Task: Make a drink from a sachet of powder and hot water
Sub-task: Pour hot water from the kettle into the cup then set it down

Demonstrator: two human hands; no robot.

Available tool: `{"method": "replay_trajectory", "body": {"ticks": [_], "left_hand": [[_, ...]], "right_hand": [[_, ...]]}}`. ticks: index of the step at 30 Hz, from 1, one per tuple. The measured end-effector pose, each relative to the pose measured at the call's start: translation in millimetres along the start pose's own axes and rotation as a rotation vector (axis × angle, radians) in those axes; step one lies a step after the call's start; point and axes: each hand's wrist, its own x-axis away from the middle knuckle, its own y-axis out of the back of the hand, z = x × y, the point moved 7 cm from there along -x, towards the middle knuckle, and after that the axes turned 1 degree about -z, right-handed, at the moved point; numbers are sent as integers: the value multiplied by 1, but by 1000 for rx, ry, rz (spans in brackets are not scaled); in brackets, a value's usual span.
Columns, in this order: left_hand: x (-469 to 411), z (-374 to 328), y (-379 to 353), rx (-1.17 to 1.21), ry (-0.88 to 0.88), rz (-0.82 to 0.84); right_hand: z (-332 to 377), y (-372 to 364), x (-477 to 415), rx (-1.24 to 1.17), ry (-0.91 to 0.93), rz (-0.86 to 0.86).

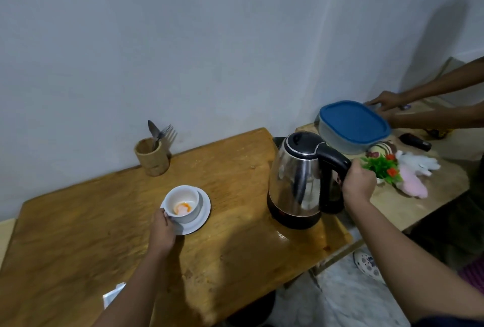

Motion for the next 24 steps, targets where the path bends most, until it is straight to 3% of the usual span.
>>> {"method": "replay_trajectory", "body": {"ticks": [10,17,24], "left_hand": [[0,-7,7,-91,-28,192],[-5,-6,13,-181,-2,244],[-4,-12,19,-247,24,271]], "right_hand": [[90,-68,41,310,400,177],[124,-140,97,448,690,473],[141,-191,150,592,882,642]]}}
